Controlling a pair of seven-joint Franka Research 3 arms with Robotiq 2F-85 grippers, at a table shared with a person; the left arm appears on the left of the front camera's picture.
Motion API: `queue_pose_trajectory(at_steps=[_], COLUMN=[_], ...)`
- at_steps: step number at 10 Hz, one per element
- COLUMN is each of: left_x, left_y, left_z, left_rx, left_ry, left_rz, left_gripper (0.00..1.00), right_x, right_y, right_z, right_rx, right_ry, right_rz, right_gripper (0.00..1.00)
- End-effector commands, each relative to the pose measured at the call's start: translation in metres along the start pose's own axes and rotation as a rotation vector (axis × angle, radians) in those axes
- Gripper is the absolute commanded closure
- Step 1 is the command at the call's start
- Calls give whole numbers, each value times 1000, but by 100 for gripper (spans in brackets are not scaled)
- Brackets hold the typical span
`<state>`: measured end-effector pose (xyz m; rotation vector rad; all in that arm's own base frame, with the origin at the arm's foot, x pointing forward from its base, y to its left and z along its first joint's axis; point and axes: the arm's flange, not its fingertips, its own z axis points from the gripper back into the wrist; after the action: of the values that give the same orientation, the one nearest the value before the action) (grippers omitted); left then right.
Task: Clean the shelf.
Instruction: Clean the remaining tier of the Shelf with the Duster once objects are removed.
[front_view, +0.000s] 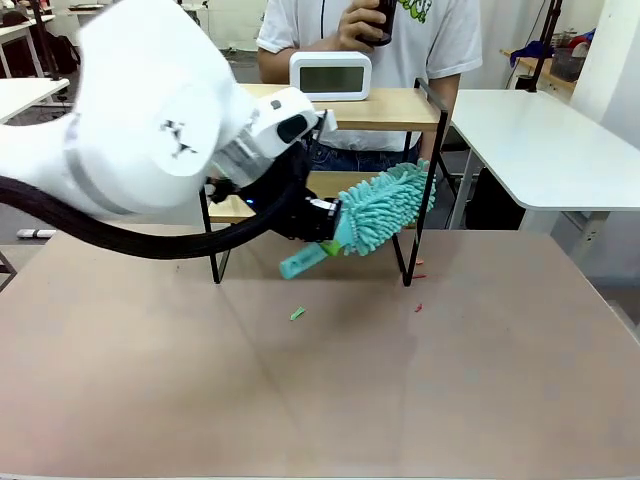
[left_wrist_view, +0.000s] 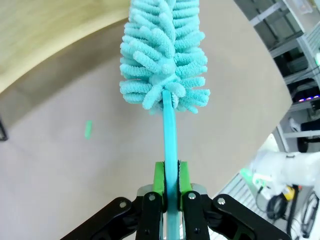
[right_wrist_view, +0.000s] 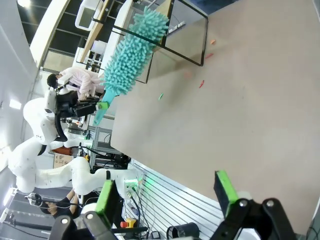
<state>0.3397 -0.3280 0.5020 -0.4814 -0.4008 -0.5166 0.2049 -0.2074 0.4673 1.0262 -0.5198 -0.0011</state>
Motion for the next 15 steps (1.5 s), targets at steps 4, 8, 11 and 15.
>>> queue_pose_trajectory(at_steps=[4,8,11,15], left_x=[-79,-123,-184,-261], left_y=[32,63,106,180], left_z=[74,160,244,325], left_rx=[56,-269,-266,-253], left_ry=[-65,153,121,-483], left_rz=[47,-15,-51,360], left_gripper=[88,88,88,88], right_x=[3,3,3,3], right_y=[2,2,2,2], right_z=[0,0,0,0], right_rx=[17,17,17,17], right_ry=[-20,-20,-20,-20], right_rz=[26,26,26,26], right_gripper=[0,0,0,0])
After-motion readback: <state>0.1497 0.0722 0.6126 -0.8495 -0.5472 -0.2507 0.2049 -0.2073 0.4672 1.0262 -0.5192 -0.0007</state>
